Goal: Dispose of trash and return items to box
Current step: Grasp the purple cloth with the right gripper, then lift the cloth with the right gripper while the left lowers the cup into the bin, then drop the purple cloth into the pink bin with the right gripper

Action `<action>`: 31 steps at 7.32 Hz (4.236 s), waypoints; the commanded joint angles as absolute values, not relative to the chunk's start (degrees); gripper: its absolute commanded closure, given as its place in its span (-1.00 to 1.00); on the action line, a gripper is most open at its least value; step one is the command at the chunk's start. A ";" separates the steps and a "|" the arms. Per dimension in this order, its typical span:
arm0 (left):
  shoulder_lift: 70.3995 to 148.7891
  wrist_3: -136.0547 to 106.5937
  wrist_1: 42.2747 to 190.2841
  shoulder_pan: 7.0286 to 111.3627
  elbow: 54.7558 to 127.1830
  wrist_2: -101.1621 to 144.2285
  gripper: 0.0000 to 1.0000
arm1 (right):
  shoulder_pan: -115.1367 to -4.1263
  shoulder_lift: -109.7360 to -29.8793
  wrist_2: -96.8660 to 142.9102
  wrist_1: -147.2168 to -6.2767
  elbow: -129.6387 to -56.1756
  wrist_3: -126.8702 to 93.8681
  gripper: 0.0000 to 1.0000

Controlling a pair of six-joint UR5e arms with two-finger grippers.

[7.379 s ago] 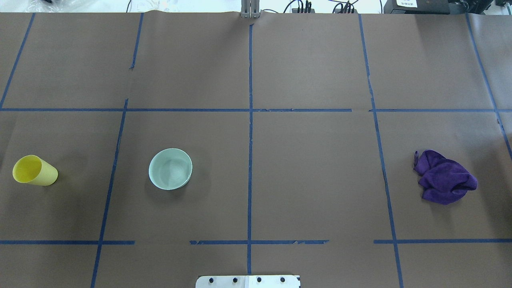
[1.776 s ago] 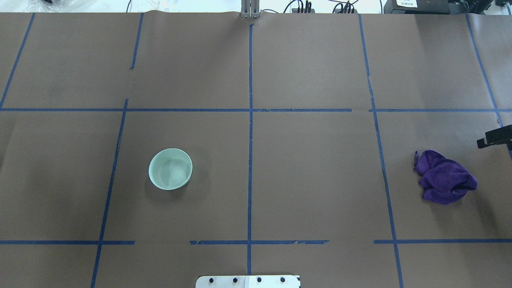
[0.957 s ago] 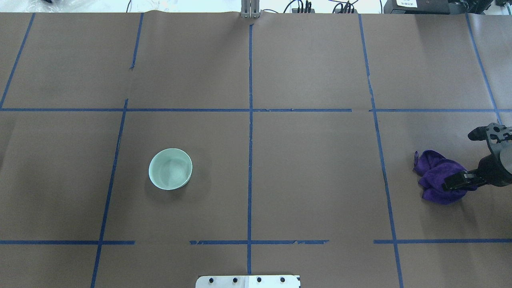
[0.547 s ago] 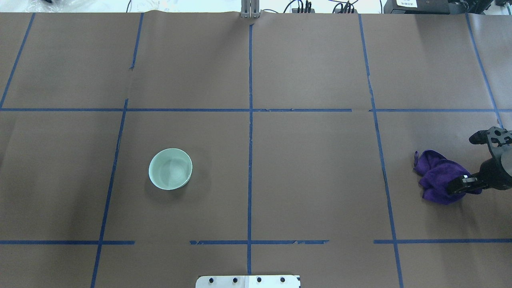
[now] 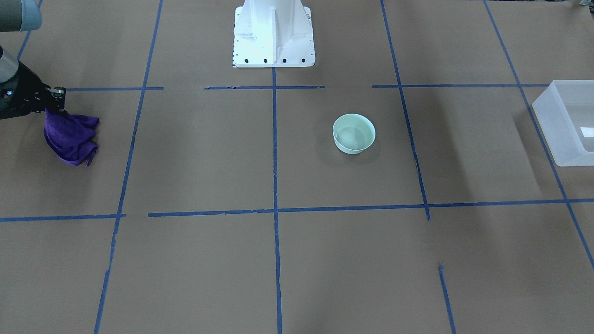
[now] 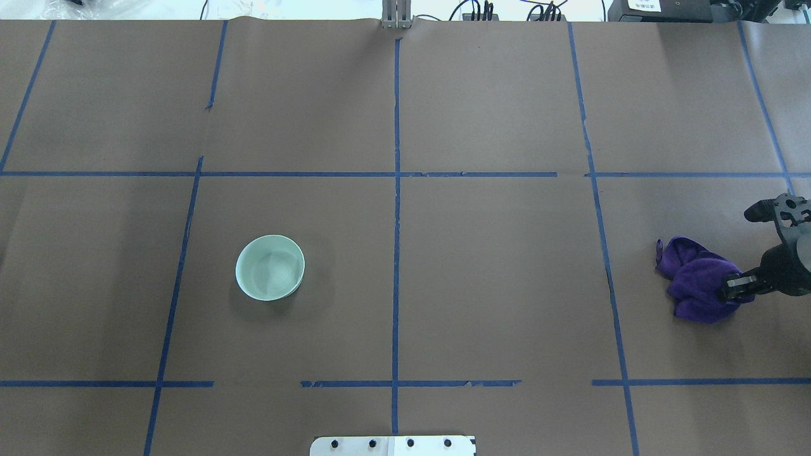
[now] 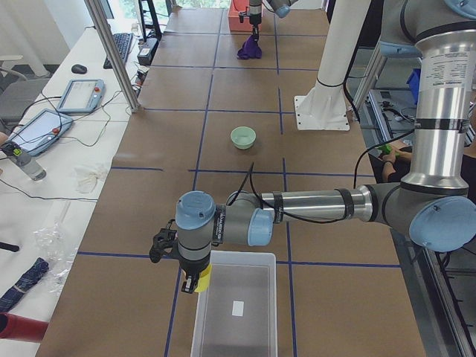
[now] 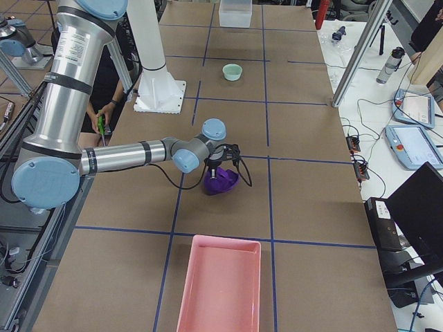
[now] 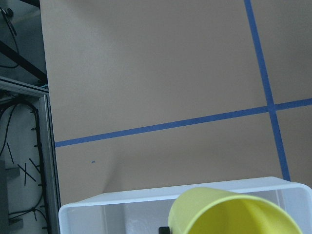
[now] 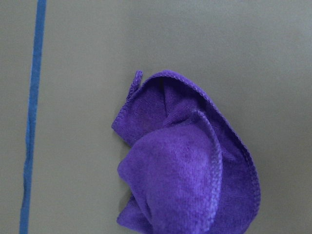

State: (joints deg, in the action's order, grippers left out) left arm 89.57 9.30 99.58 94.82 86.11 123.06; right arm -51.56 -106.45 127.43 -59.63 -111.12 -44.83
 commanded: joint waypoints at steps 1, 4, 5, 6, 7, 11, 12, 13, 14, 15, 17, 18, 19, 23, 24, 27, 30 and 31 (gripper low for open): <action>89.04 4.88 101.16 94.05 84.72 123.66 1.00 | -57.98 -106.18 129.71 -61.59 -114.59 -44.82 1.00; 82.92 2.90 108.41 88.35 84.82 129.88 1.00 | -67.21 -104.94 132.71 -71.10 -123.91 -44.74 1.00; 80.97 2.90 110.89 87.37 84.73 131.21 1.00 | -70.11 -104.85 133.58 -71.02 -124.01 -44.13 1.00; 80.51 2.99 111.35 86.23 84.64 132.26 1.00 | -72.49 -104.07 134.03 -70.93 -125.06 -43.77 1.00; 80.42 2.99 112.84 85.52 84.12 132.28 1.00 | -74.42 -102.67 134.64 -70.93 -125.85 -43.68 1.00; 80.51 2.99 117.95 84.20 80.16 132.89 -0.36 | -82.34 -102.48 136.93 -70.84 -127.00 -43.16 1.00; 80.51 3.08 119.08 84.20 80.07 132.80 -0.87 | -84.01 -102.39 136.93 -70.84 -127.00 -41.41 1.00; 80.42 3.16 120.31 84.20 80.07 132.54 -1.00 | -85.24 -102.39 136.93 -70.84 -127.00 -39.57 1.00; 80.33 3.16 121.54 84.29 80.59 132.28 -1.00 | -85.95 -102.39 136.93 -70.84 -127.00 -39.46 1.00; 79.98 3.16 121.12 84.72 85.12 132.01 -1.00 | -86.22 -102.48 136.85 -70.84 -126.91 -39.11 1.00; 79.88 2.55 116.41 88.47 95.32 131.92 -1.00 | -87.88 -103.09 135.88 -71.10 -125.43 -30.29 1.00; 84.24 2.37 104.62 90.16 100.84 130.97 -1.00 | -89.28 -104.57 135.62 -71.10 -123.59 -25.19 1.00; 88.81 -3.02 95.98 90.26 105.16 127.74 -1.00 | -91.65 -106.33 134.83 -71.19 -121.40 -17.22 1.00; 89.56 -25.32 105.85 81.26 108.20 128.15 -1.00 | -104.47 -108.90 132.46 -71.28 -102.62 15.49 1.00; 89.47 -32.88 109.82 76.51 108.02 128.06 -1.00 | -106.42 -108.90 131.67 -71.28 -99.18 19.21 1.00; 89.56 -49.89 121.08 65.58 106.44 127.53 -1.00 | -107.40 -107.24 126.31 -71.19 -90.74 26.26 1.00; 92.79 -57.97 121.82 59.97 106.26 125.44 -1.00 | -107.40 -105.65 124.71 -71.28 -87.38 25.06 0.40; 93.33 -61.14 121.82 56.72 106.43 121.85 -1.00 | -107.32 -105.56 125.59 -71.11 -86.93 24.79 -0.99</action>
State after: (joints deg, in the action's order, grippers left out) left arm 92.05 -56.69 121.73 60.50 106.32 125.28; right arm -107.38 -105.92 124.94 -71.21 -88.04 25.37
